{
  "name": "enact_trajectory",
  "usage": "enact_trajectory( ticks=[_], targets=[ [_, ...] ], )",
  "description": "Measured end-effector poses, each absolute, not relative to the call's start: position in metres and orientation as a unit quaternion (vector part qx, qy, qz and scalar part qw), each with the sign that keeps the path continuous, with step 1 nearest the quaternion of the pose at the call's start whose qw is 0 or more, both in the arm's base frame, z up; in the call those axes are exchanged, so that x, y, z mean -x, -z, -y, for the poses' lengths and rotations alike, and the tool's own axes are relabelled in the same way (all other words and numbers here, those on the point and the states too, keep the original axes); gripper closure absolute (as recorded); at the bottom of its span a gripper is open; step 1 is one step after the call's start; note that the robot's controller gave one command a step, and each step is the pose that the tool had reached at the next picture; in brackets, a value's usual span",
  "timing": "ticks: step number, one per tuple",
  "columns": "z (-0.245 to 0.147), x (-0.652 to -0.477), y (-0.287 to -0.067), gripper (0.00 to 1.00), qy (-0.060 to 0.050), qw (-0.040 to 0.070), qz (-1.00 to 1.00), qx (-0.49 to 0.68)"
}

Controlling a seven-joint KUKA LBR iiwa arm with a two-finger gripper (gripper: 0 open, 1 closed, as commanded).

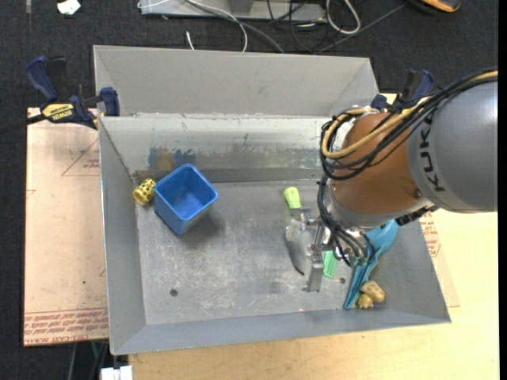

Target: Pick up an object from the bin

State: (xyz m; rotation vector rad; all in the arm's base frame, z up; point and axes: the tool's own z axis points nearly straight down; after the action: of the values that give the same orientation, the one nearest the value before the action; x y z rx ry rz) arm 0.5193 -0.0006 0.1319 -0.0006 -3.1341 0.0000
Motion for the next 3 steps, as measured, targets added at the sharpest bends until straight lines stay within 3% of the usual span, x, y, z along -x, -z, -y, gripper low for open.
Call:
enact_trajectory(
  ticks=[1, 2, 3],
  targets=[
    [0.001, -0.521, -0.136, 0.0, 0.0, 0.0, 1.0, 0.0],
    [0.051, -0.53, -0.129, 0.0, 0.0, 0.0, 0.999, -0.038],
    [0.093, -0.515, -0.125, 0.0, 0.0, -0.001, 0.999, -0.047]
  ],
)
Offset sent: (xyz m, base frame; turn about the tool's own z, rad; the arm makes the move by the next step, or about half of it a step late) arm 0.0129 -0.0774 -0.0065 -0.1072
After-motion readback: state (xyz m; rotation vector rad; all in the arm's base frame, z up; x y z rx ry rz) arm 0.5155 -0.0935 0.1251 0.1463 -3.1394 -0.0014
